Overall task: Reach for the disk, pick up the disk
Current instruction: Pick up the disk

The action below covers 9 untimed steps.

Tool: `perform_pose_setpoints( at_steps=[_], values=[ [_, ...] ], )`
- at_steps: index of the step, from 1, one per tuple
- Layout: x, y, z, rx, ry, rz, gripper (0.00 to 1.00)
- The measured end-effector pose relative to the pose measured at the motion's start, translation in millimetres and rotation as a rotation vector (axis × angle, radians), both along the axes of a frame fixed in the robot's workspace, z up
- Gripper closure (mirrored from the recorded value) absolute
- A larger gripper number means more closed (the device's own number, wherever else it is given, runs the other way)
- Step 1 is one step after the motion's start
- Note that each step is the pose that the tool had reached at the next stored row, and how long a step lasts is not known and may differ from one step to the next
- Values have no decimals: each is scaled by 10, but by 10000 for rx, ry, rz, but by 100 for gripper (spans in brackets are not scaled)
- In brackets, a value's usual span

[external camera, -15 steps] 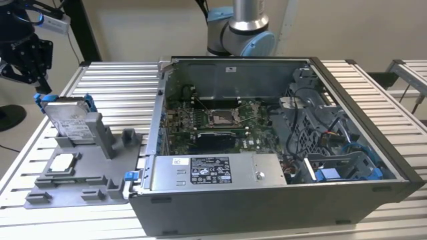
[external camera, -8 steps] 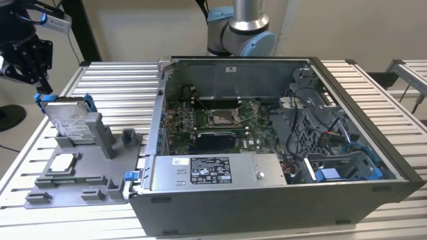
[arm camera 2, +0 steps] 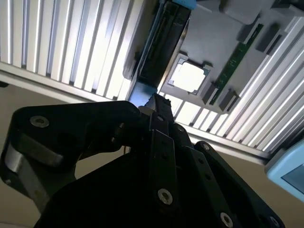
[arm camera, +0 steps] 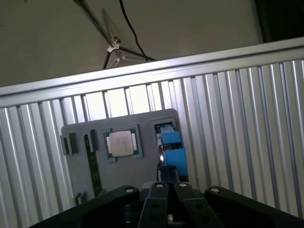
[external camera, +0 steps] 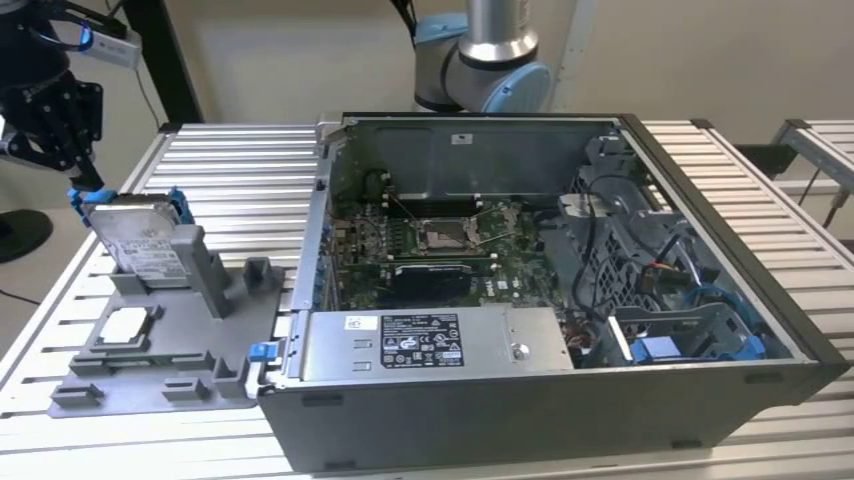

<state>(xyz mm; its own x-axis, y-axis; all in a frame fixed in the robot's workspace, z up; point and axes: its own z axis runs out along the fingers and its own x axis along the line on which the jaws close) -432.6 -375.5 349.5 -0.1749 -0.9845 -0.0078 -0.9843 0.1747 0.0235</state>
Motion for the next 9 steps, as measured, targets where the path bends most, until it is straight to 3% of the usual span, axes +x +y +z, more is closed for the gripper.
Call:
perform_pose_setpoints(
  at_steps=[6,7,9],
  values=[
    [0,-1,0,0,0,28,100],
    [0,-1,0,0,0,32,0],
    [0,-1,0,0,1,41,0]
  ],
)
